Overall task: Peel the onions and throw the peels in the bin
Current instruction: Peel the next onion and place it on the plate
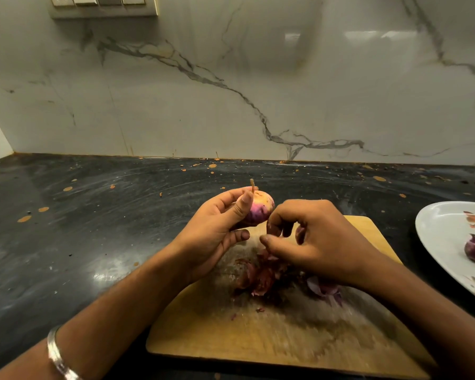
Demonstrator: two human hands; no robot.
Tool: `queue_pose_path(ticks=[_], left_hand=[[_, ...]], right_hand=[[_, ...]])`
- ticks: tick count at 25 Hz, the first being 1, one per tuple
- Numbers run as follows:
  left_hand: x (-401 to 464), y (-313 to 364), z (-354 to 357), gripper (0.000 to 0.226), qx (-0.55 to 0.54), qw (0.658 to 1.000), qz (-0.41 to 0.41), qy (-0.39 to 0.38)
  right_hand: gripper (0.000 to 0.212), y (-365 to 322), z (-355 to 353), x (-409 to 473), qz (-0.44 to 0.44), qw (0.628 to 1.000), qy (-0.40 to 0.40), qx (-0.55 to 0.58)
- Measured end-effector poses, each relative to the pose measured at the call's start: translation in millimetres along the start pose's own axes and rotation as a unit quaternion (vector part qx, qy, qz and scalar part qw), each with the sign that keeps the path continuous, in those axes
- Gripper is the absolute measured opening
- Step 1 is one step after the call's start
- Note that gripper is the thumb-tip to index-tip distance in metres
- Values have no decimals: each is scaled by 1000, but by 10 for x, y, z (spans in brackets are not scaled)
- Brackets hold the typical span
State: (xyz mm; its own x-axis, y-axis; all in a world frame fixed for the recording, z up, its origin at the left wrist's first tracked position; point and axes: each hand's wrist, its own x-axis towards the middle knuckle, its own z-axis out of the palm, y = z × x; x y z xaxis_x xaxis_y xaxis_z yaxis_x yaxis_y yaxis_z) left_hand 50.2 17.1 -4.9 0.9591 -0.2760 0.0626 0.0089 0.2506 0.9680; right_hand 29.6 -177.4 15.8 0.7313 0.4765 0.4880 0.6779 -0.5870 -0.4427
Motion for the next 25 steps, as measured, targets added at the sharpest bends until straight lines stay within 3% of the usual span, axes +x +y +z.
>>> queue_pose_path(ticks=[2, 5, 13, 25], left_hand=[[3, -2, 2, 53, -4, 1000, 5, -8], [-9, -11, 2, 47, -6, 1000, 6, -19], [-66, 16, 44, 47, 27, 999, 18, -40], [-66, -6, 46, 53, 0, 1000, 4, -31]], right_hand=[[20, 12, -7, 11, 23, 997, 72, 16], [15, 21, -28, 24, 81, 984, 139, 83], [8, 35, -27, 23, 139, 965, 110, 192], [6, 20, -7, 16, 110, 981, 111, 118]])
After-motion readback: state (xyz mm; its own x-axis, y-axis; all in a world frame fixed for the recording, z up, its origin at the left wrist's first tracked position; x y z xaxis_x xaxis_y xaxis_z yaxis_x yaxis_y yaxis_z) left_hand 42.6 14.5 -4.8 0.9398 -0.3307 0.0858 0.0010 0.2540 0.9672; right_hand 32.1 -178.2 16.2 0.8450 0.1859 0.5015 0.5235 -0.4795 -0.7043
